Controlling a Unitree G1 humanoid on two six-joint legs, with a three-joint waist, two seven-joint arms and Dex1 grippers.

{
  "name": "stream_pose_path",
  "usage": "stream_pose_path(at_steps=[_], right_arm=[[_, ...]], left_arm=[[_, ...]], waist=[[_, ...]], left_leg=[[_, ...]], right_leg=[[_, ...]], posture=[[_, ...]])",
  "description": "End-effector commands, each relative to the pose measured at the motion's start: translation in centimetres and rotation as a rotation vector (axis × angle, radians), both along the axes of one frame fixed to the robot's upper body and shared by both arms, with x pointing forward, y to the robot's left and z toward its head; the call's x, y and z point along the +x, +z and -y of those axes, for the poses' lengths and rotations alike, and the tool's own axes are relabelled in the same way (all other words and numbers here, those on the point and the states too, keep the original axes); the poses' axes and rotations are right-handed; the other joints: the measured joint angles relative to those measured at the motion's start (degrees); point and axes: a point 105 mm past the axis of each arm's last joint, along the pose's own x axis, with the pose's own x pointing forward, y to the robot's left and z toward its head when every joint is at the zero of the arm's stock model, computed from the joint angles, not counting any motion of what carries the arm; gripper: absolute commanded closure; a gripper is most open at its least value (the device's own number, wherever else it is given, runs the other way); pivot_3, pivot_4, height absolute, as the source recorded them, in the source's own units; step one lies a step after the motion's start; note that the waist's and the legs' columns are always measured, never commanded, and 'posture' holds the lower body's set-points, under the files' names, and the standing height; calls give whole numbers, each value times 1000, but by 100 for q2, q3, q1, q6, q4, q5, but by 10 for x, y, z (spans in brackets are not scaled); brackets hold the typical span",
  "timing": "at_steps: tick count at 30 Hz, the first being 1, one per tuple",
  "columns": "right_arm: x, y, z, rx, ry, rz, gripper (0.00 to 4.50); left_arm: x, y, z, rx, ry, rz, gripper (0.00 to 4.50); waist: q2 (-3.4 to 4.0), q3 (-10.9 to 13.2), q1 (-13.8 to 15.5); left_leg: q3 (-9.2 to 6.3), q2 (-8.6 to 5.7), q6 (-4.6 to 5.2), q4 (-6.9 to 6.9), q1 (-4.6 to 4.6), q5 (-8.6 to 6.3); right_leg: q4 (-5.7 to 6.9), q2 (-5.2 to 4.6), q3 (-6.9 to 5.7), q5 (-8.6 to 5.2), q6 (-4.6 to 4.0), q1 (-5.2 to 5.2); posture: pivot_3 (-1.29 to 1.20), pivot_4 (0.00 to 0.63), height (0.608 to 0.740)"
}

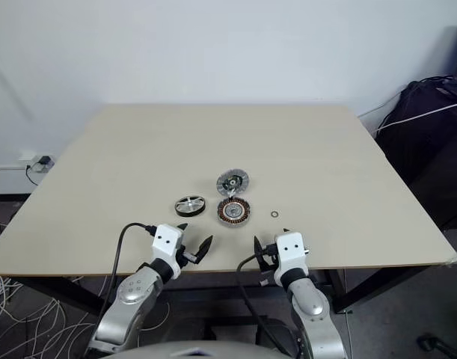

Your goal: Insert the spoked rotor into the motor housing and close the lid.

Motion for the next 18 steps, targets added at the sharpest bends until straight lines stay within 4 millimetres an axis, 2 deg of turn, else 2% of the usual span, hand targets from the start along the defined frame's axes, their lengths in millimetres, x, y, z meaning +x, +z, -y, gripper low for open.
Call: stream_pose_path(at_steps=[1, 9, 15, 18], right_arm=[[6, 13, 0, 3, -5, 62, 0], [10, 13, 4, -20, -15, 53, 0], [18, 2, 19, -90, -87, -19, 0], [27, 7, 23, -89, -107, -11, 0]], left_arm=[[5, 14, 3, -13, -10, 62, 31], [5, 15, 4, -18, -5, 62, 31], [5, 14, 5, -30, -2, 56, 31], [4, 14, 7, -30, -11, 55, 31]], waist=[[0, 0, 0], [0, 0, 0], [0, 0, 3], [0, 0, 1]], left_leg=[[0, 0, 0, 0, 0, 0], [0, 0, 0, 0, 0, 0], [0, 0, 0, 0, 0, 0], [1, 0, 7, 0, -1, 4]], right_leg=[[0, 0, 0, 0, 0, 0], [0, 0, 0, 0, 0, 0], [0, 0, 0, 9, -15, 0], [0, 2, 0, 14, -23, 0]], posture=[[0, 0, 740], [0, 0, 740], [0, 0, 740], [0, 0, 740]])
